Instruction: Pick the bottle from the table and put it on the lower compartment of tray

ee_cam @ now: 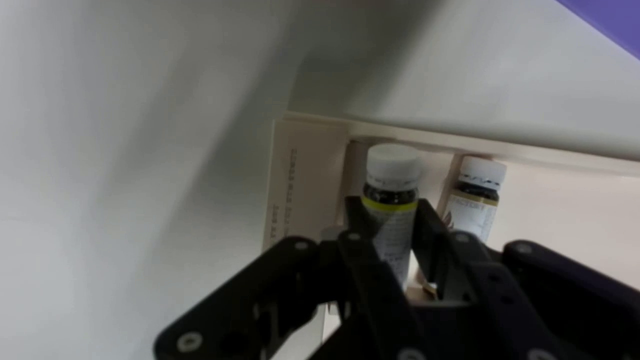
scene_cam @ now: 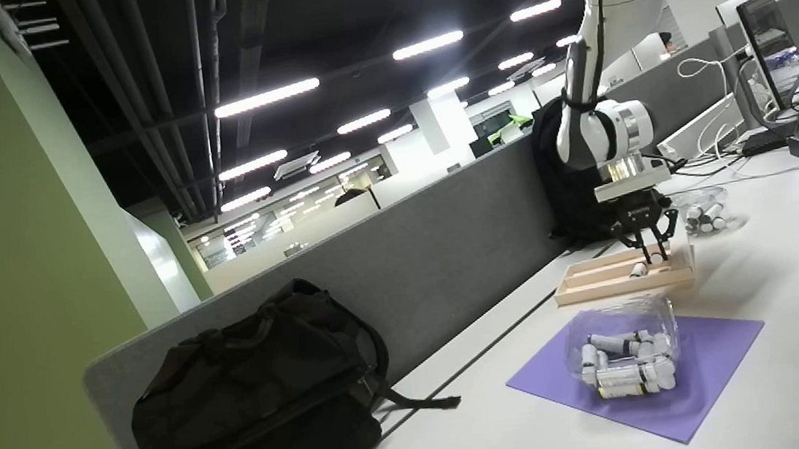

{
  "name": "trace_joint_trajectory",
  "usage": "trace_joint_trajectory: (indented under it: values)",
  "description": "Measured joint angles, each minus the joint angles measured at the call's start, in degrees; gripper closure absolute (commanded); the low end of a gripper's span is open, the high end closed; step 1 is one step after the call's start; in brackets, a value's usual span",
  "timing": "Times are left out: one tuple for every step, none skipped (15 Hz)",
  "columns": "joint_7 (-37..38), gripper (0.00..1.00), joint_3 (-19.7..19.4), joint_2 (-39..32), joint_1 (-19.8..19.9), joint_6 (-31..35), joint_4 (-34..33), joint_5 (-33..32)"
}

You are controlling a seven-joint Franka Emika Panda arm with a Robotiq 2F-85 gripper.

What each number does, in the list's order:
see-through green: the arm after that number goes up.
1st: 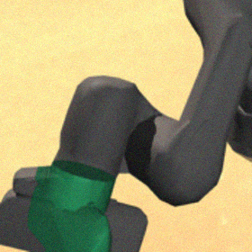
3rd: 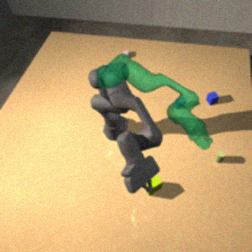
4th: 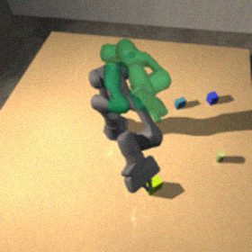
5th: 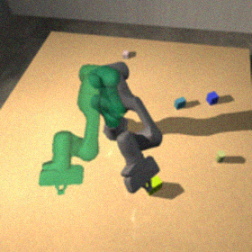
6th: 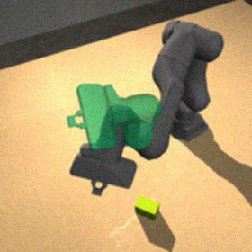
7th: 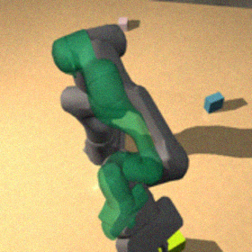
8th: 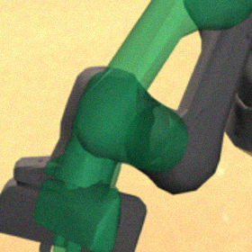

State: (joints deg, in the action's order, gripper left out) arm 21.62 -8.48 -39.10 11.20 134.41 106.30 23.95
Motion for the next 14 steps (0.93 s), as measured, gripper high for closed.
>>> trace_joint_trajectory:
  values:
    - [0.0,0.89,0.0,-0.1,0.0,0.1,-0.1,0.0]
    - [0.0,0.89,0.0,-0.1,0.0,0.3,-0.2,0.0]
    - [0.0,0.89,0.0,-0.1,0.0,0.5,-0.3,0.0]
    - [0.0,0.89,0.0,-0.1,0.1,0.8,-0.4,0.0]
    - [0.0,0.89,0.0,-0.1,0.1,0.9,-0.4,0.0]
    - [0.0,0.89,0.0,-0.1,0.1,0.9,-0.4,0.0]
    - [0.0,0.52,0.0,-0.1,0.1,0.9,-0.4,0.0]
    - [0.0,0.38,0.0,-0.2,0.1,0.9,-0.4,0.0]
    - [0.0,0.34,0.0,-0.2,0.1,0.9,-0.4,0.0]
    - [0.0,0.27,0.0,-0.3,0.2,0.9,-0.4,0.0]
    - [0.0,0.21,0.0,-0.3,0.2,0.9,-0.4,-0.1]
    - [0.0,0.14,0.0,-0.3,0.2,0.9,-0.5,-0.1]
    - [0.0,0.09,0.0,-0.3,0.2,0.9,-0.5,-0.2]
    - [0.0,0.02,-0.1,-0.3,0.1,0.9,-0.7,-0.3]
